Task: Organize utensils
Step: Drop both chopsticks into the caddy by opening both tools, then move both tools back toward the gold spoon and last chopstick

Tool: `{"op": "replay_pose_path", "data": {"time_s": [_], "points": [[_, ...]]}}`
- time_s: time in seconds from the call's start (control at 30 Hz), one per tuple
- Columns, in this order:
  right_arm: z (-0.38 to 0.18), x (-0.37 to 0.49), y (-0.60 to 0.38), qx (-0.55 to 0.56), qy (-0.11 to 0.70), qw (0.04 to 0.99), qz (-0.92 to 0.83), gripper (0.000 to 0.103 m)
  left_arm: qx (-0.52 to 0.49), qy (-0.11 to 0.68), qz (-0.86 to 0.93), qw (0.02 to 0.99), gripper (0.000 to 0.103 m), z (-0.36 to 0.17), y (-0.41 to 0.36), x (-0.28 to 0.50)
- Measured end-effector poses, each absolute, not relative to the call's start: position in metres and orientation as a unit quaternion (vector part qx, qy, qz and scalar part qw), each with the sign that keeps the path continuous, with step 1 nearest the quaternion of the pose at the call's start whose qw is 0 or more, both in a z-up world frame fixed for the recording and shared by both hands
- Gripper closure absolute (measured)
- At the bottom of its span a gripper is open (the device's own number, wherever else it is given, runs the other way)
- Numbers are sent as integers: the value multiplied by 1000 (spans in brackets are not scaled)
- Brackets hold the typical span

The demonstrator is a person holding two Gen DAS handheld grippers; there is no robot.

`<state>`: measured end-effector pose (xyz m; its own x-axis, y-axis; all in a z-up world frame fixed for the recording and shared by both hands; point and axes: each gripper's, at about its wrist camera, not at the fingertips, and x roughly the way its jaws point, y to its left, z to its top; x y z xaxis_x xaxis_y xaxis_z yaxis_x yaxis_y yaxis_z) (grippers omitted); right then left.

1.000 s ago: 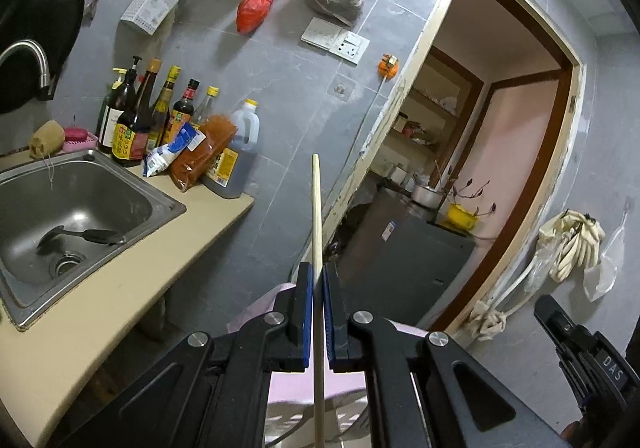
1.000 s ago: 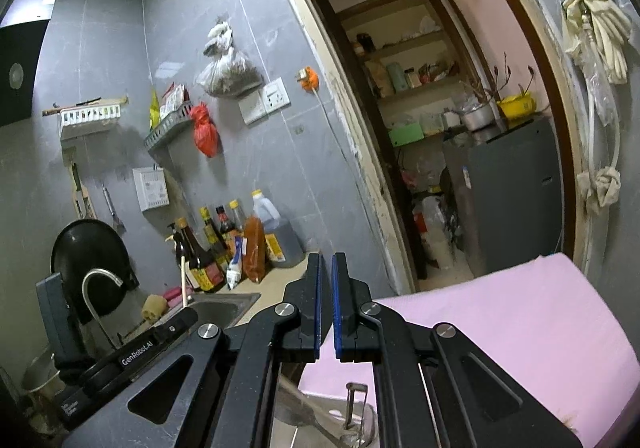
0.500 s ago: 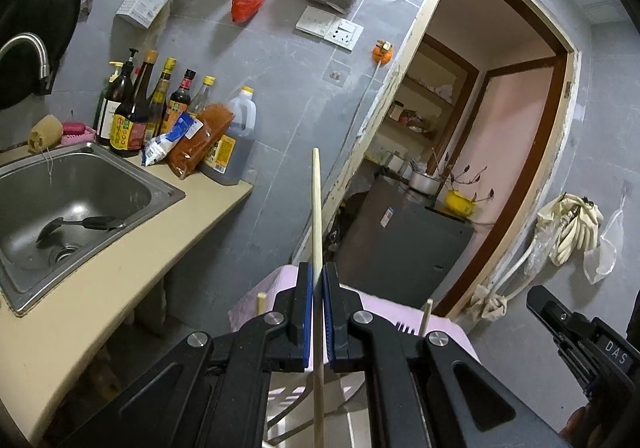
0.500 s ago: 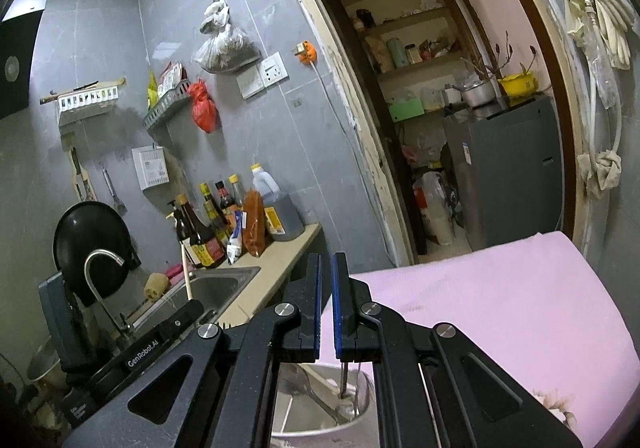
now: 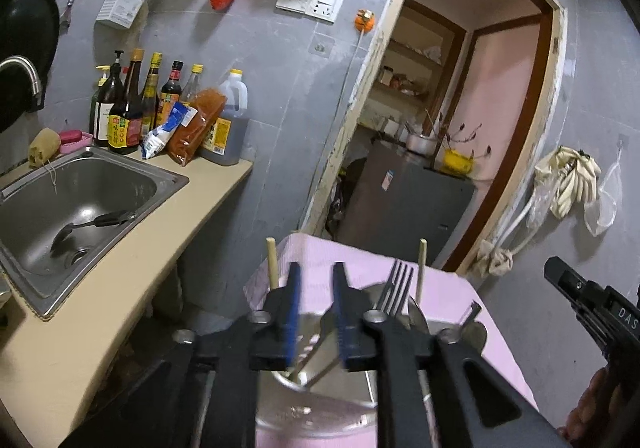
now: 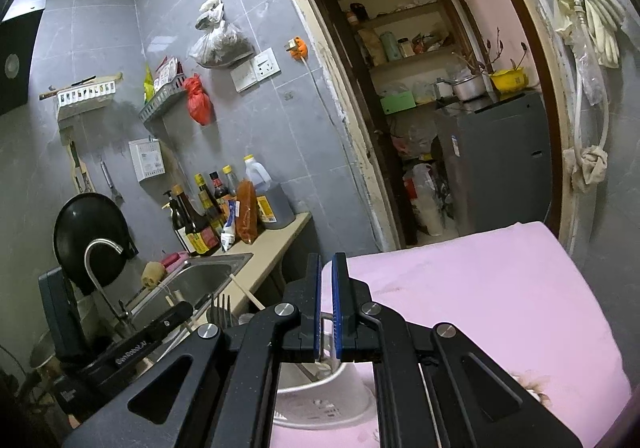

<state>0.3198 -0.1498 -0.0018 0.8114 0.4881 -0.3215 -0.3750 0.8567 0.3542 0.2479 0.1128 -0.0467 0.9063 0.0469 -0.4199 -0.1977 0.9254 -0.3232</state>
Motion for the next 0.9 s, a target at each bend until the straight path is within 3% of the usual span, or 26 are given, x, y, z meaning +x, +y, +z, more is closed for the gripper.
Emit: {"op": "replay_pose_path", "data": {"time_s": [0.1,0.17,0.23,0.3,0.4,0.5,0.57,0.9], "points": [[0,315,-157,132,209,943,223,89,-187,205,59,959,55,-42,109,239],[1,310,-166,134,207,944,218,65,-186,204,61,959,52,-38,105,235],[3,304,-175,134,203,947,212,61,-180,207,58,960,47,-33,99,232],[5,300,-182,125,205,948,209,56,-170,207,61,962,35,-27,91,229],[11,292,-195,115,199,952,204,41,-156,204,63,965,21,-17,77,223],[17,285,-207,101,196,955,198,22,-144,201,63,967,10,-6,61,218],[21,281,-217,89,198,957,190,2,-136,200,61,968,6,-1,48,215],[29,262,-282,59,188,970,145,1,-105,196,32,974,4,2,-28,205]]}}
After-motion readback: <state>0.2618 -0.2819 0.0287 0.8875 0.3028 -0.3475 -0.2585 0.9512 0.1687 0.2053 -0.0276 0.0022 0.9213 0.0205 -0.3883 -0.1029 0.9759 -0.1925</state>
